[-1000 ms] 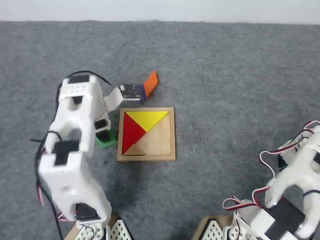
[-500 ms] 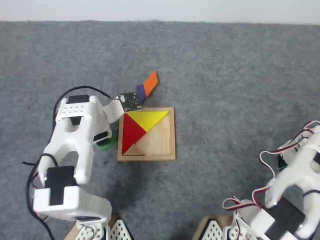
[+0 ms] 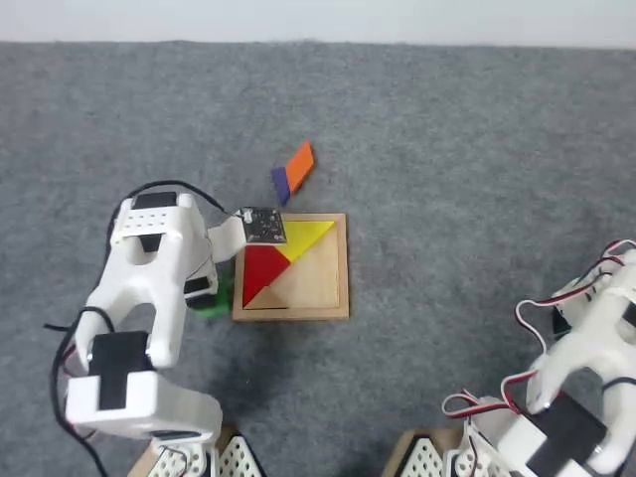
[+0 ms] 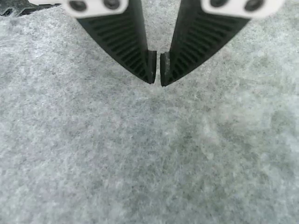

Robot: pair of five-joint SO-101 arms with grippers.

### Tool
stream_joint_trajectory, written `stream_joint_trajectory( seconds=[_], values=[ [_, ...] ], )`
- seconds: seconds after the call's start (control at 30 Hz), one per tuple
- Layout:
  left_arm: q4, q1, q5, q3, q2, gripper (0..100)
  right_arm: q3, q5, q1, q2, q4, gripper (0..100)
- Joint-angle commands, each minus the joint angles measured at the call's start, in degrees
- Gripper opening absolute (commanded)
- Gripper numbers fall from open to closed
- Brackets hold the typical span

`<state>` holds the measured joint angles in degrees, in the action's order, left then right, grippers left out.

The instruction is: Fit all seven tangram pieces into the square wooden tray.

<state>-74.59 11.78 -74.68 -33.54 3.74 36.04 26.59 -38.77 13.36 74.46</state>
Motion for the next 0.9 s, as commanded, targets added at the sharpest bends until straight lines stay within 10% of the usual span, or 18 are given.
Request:
stream_joint_trajectory(
  seconds=[0.0, 0.87],
  values=[
    [-3.3, -0.2, -0.7, -2.7, -2.3, 11, -2.7, -0.8, 0.7, 2.9, -0.8, 3.1],
    [1.3, -0.2, -1.0, -26.2, -26.6, 7, -2.6, -0.8, 0.7, 3.1, -0.7, 3.1]
  ],
)
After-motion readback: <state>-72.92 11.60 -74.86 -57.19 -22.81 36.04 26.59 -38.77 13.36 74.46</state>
